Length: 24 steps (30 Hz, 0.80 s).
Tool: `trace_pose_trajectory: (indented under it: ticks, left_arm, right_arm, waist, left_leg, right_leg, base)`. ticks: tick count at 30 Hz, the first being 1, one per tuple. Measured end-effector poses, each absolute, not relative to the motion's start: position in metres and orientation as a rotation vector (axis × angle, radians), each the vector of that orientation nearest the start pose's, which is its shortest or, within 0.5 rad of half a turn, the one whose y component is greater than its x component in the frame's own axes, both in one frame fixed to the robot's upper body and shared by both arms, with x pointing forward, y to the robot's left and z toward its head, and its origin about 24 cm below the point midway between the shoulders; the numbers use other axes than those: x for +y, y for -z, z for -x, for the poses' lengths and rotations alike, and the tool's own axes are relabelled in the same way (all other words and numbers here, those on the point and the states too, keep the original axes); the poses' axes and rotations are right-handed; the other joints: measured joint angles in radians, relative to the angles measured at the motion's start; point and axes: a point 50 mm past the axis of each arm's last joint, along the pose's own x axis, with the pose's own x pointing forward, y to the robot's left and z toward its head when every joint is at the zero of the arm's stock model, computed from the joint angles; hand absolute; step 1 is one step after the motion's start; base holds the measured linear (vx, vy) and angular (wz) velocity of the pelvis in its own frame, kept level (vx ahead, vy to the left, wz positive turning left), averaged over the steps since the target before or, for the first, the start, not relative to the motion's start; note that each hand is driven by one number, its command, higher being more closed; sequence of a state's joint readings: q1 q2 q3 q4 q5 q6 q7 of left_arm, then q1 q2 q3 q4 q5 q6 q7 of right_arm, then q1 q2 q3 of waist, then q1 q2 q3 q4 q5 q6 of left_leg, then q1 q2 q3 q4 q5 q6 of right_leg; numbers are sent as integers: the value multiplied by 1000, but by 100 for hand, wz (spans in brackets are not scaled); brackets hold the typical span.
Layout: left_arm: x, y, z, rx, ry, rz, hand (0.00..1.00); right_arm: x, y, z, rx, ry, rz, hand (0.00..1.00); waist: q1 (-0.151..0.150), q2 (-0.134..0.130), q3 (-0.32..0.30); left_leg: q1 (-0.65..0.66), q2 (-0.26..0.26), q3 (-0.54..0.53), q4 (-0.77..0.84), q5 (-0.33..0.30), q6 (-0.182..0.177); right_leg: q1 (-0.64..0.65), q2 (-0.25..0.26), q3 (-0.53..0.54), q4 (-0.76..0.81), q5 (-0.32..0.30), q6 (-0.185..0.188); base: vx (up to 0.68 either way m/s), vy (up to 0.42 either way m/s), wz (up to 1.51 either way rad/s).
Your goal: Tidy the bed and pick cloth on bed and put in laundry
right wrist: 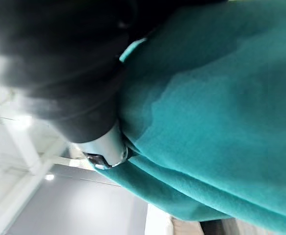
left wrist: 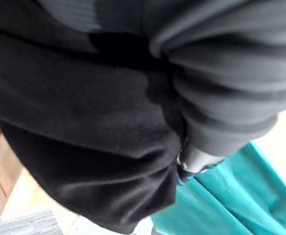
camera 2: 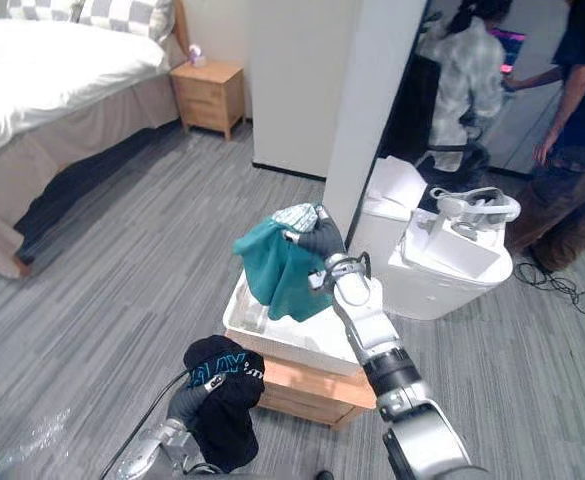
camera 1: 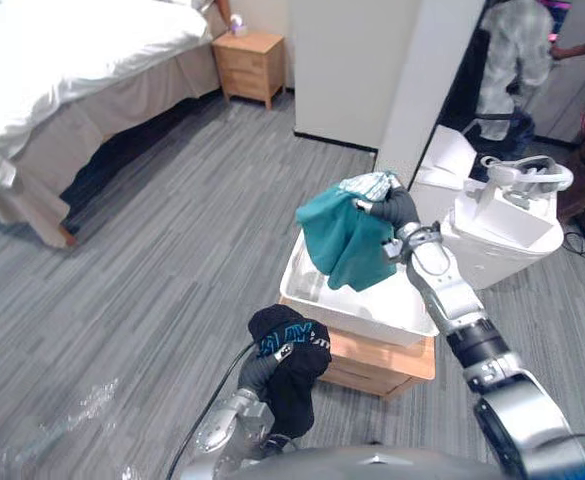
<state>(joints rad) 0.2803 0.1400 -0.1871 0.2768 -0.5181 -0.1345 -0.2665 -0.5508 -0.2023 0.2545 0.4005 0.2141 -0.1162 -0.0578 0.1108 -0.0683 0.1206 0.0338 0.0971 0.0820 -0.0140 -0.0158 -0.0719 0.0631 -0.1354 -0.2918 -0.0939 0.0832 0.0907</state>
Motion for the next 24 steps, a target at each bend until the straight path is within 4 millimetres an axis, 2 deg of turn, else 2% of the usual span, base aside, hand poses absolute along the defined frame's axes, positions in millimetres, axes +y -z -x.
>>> trace_pose_trajectory:
  ticks: [3, 5, 6, 8, 10, 14, 16, 17, 20, 24]
  left_arm:
    - [154, 46, -187, 310, 231, 383, 100]
    - [160, 26, -211, 211, 245, 357, 100]
    - [161, 20, -216, 185, 248, 350, 100]
    - [163, 3, -232, 105, 257, 336, 100]
    - [163, -12, -245, 37, 269, 325, 100]
    - [157, -27, -257, -33, 289, 302, 100]
    - [154, -33, -261, -60, 279, 307, 100]
    - [152, -36, -264, -76, 278, 306, 100]
    - [150, -44, -269, -126, 261, 311, 100]
    - [150, -48, -272, -142, 265, 312, 100]
  right_arm:
    - [-107, -117, -355, -208, -205, 98, 100]
    - [-110, -124, -369, -191, -162, 112, 100]
    - [-112, -126, -372, -191, -148, 107, 100]
    - [-117, -137, -381, -208, -114, 81, 100]
    - [-125, -159, -390, -257, -80, 54, 100]
    - [-138, -177, -397, -302, -50, 49, 100]
    - [-146, -179, -399, -310, -26, 21, 100]
    - [-149, -178, -399, -301, -20, 21, 0]
    - [-169, -164, -401, -232, 18, 61, 0]
    - [-182, -153, -401, -184, 50, 61, 0]
  waist:
    - [14, -10, 84]
    - [24, -9, 173]
    - [25, -10, 193]
    - [35, -7, 263]
    - [41, 0, 323]
    - [44, 22, 344]
    - [42, 47, 358]
    - [41, 51, 360]
    - [34, 81, 376]
    - [18, 95, 379]
  left_leg:
    - [-54, 5, -11, 0, 19, -3]
    - [-97, 9, -15, 1, 51, -10]
    - [-109, 9, -19, 2, 58, -9]
    - [-142, 8, -23, 17, 72, -3]
    - [-193, 5, -30, 41, 74, -2]
    - [-253, 2, -37, 61, 74, -2]
    - [-273, -2, -39, 68, 74, -2]
    - [-278, -4, -39, 69, 74, -2]
    - [-297, -10, -39, 71, 78, 4]
    - [-296, -11, -38, 71, 78, 4]
  right_leg:
    - [-44, 1, -27, 12, 6, -8]
    - [-97, -1, -35, 40, 14, -16]
    - [-108, -1, -38, 42, 18, -15]
    - [-133, -4, -42, 47, 30, -16]
    - [-171, -7, -46, 52, 43, -17]
    - [-222, -11, -51, 62, 51, -18]
    - [-241, -16, -51, 70, 51, -19]
    - [-247, -18, -50, 72, 51, -19]
    - [-266, -23, -49, 74, 54, -22]
    - [-267, -23, -41, 74, 54, -22]
  base:
    - [-127, -43, 25]
    - [-110, -20, 17]
    - [-105, -9, 14]
    - [-72, 2, 8]
    - [-65, 18, 7]
    - [-14, 31, 6]
    - [2, 34, 2]
    - [-4, 39, 2]
    - [-4, 25, 0]
    - [6, 4, -1]
